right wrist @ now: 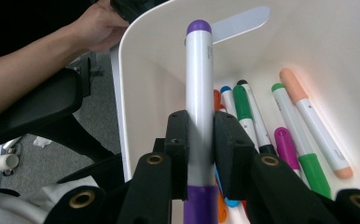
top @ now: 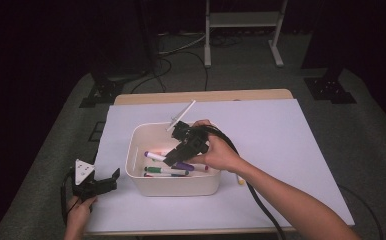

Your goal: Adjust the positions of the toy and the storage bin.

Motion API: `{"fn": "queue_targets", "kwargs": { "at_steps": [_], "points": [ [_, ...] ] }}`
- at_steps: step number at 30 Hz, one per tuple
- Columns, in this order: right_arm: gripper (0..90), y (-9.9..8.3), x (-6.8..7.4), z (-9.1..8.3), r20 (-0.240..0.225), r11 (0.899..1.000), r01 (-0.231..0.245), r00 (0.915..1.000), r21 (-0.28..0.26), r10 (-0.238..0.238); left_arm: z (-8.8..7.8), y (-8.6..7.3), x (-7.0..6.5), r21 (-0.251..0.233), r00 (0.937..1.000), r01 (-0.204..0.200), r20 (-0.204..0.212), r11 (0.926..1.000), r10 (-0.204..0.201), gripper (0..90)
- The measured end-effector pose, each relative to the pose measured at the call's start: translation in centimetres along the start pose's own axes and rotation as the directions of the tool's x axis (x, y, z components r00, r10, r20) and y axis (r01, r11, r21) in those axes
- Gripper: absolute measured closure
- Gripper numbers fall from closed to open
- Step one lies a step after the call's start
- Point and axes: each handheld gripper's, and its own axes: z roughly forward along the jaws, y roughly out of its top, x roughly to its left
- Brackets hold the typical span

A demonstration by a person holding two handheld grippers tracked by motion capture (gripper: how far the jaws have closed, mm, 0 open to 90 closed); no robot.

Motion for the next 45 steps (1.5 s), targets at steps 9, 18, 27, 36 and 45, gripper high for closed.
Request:
{"fn": "queue_targets", "kwargs": {
  "at_steps": [9, 18, 27, 36, 45],
  "points": [
    [75.4, 0.1, -0.7, 2.1, -0.027, 0.999, 0.005, 0.9996, 0.041, -0.004, 0.0, 0.0, 0.0, -0.003, 1.0000, 0.000, 0.000, 1.0000, 0.000, 0.0],
    [75.5, 0.3, -0.9, 4.0, -0.040, 0.996, 0.014, 0.9991, 0.087, -0.010, 0.0, 0.0, 0.0, -0.004, 1.0000, 0.000, 0.001, 1.0000, 0.000, 0.0],
    [75.3, 0.4, -1.0, 5.2, -0.040, 0.991, 0.016, 0.9991, 0.133, -0.011, -0.1, 0.0, 0.1, -0.006, 1.0000, 0.002, 0.001, 1.0000, -0.002, 0.0],
    [74.8, 0.2, -1.1, 5.9, -0.026, 0.984, 0.026, 0.9994, 0.176, -0.021, -0.1, 0.0, 0.1, -0.006, 1.0000, 0.003, 0.002, 1.0000, -0.003, 0.0],
    [62.6, 0.2, -1.0, 5.1, -0.011, 0.984, 0.023, 0.9997, 0.176, -0.021, -0.1, 0.0, 0.1, -0.005, 1.0000, 0.002, 0.002, 1.0000, -0.002, 0.0]
  ]
}}
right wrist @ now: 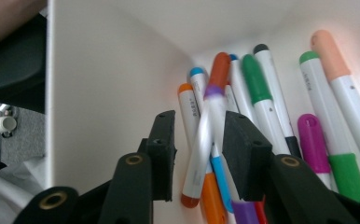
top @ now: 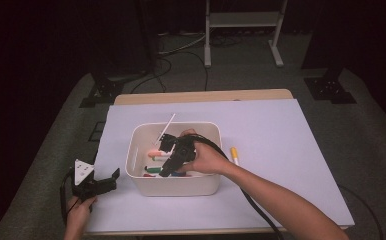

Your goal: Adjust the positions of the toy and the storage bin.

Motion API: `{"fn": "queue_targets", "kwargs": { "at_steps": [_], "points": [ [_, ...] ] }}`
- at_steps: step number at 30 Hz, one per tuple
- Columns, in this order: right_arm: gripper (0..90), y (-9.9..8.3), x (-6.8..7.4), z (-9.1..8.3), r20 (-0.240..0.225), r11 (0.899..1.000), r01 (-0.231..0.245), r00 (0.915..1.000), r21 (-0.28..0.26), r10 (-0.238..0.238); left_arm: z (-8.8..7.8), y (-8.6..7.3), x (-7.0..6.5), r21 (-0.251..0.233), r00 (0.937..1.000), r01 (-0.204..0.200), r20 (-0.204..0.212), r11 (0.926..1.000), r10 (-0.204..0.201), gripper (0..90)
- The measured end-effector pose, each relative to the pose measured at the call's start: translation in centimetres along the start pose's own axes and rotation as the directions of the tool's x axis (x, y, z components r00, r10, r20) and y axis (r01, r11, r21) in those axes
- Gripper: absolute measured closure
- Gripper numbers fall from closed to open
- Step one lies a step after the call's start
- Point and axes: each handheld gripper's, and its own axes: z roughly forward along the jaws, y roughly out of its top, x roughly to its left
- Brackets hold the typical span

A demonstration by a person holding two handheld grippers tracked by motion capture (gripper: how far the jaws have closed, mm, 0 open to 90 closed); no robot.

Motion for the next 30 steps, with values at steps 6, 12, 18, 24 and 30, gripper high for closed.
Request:
{"fn": "queue_targets", "kwargs": {
  "at_steps": [6, 12, 18, 24, 30],
  "points": [
    [54.2, -0.8, 0.0, -3.1, 0.013, 0.996, -0.015, 0.9998, -0.087, 0.016, 0.0, 0.0, 0.0, 0.002, 1.0000, -0.002, -0.001, 1.0000, 0.002, 0.0],
    [48.1, -2.0, 0.0, -6.0, 0.039, 0.989, -0.033, 0.9985, -0.145, 0.039, 0.0, 0.0, 0.0, 0.005, 1.0000, -0.003, -0.002, 1.0000, 0.003, 0.0],
    [45.4, -3.8, -0.3, -8.7, 0.074, 0.978, -0.055, 0.9948, -0.201, 0.071, 0.0, 0.0, 0.0, 0.005, 1.0000, -0.003, -0.003, 1.0000, 0.003, 0.0],
    [44.6, -5.9, -0.7, -11.0, 0.105, 0.966, -0.083, 0.9882, -0.245, 0.112, 0.0, 0.0, -0.1, 0.005, 1.0000, -0.002, -0.003, 1.0000, 0.002, 0.0],
    [43.9, -8.2, -1.0, -12.8, 0.130, 0.952, -0.106, 0.9804, -0.287, 0.148, 0.0, 0.0, -0.1, 0.005, 1.0000, -0.002, -0.005, 1.0000, 0.002, 0.0]
  ]
}}
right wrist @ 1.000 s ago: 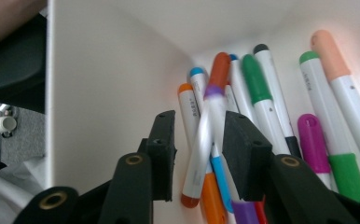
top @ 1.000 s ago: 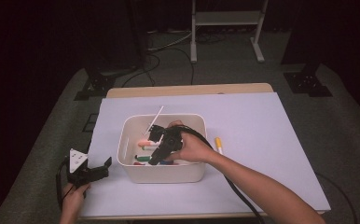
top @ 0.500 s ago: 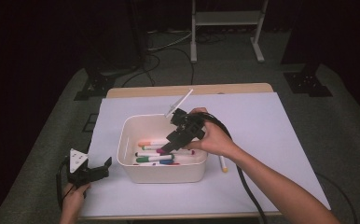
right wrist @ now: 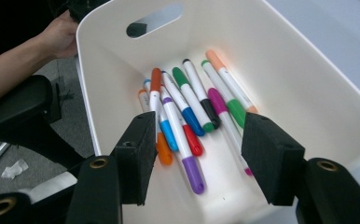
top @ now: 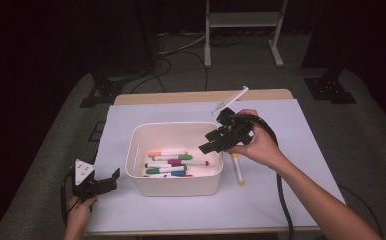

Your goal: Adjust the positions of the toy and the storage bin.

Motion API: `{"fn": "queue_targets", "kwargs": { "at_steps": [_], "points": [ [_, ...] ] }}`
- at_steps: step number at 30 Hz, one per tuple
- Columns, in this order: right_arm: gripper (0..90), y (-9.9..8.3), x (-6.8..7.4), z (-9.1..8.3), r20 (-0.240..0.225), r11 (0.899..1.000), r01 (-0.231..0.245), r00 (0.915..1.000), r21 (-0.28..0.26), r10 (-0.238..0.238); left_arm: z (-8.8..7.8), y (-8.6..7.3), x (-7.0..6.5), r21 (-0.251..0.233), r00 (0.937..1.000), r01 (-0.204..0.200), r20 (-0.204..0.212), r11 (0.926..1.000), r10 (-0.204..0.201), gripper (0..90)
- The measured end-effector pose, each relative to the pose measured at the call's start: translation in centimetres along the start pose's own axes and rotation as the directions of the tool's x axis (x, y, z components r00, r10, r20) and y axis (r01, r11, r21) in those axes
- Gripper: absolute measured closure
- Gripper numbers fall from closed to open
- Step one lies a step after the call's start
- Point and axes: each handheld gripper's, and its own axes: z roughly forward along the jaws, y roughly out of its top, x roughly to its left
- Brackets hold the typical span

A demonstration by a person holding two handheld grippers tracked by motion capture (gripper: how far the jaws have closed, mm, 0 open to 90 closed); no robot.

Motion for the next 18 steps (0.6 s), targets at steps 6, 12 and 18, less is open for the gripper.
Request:
{"fn": "queue_targets", "kwargs": {
  "at_steps": [6, 12, 18],
  "points": [
    [43.2, -2.3, -1.2, -1.7, 0.031, 0.999, -0.033, 0.9990, -0.020, 0.034, 0.0, 0.0, 0.0, 0.000, 1.0000, 0.000, 0.000, 1.0000, 0.000, 0.0],
    [42.2, -4.7, -2.4, -2.5, 0.040, 0.996, -0.080, 0.9958, -0.041, 0.082, 0.0, 0.0, 0.0, -0.002, 1.0000, -0.007, -0.003, 1.0000, 0.007, 0.0],
    [41.9, -7.5, -3.7, -2.2, 0.073, 0.991, -0.126, 0.9889, -0.045, 0.129, 0.0, 0.0, -0.1, -0.004, 1.0000, -0.005, -0.003, 1.0000, 0.005, 0.0]
  ]
}}
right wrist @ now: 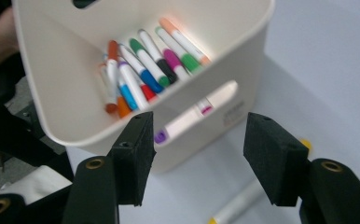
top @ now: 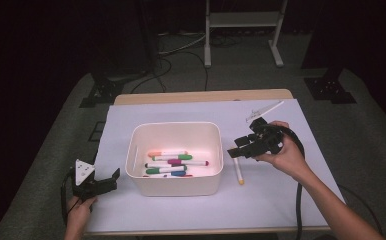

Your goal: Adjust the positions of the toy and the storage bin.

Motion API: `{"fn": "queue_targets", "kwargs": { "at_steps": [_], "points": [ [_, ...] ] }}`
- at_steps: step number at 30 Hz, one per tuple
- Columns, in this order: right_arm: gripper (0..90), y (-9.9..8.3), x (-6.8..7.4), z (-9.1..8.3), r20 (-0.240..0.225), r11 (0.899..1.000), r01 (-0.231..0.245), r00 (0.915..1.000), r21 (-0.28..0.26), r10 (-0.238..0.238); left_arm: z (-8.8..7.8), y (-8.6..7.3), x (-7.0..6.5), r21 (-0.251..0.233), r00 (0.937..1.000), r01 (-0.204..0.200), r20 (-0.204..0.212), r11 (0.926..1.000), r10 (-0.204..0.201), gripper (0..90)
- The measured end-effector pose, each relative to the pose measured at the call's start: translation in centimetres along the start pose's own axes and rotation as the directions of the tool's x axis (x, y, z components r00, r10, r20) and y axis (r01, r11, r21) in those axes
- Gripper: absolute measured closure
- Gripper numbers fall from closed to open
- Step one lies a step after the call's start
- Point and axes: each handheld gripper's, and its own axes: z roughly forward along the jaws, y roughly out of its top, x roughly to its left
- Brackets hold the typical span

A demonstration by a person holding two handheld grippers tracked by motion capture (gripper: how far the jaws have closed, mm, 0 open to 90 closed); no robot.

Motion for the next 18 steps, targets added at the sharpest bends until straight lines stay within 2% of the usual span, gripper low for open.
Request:
{"fn": "queue_targets", "kwargs": {
  "at_steps": [5, 9, 18],
  "points": [
    [41.7, -1.9, -1.4, 1.2, 0.026, 0.999, -0.043, 0.9988, 0.029, 0.042, 0.0, 0.0, 0.0, -0.002, 1.0000, 0.000, 0.000, 1.0000, 0.000, 0.0],
    [42.0, -3.3, -2.3, 2.7, 0.064, 0.996, -0.063, 0.9962, 0.061, 0.059, 0.0, 0.0, 0.0, 0.001, 1.0000, -0.002, 0.001, 1.0000, 0.002, 0.0],
    [43.7, -5.0, -3.8, 6.1, 0.134, 0.988, -0.113, 0.9861, 0.102, 0.099, 0.0, 0.0, 0.0, 0.001, 1.0000, 0.001, 0.002, 1.0000, -0.001, 0.0]
  ]
}}
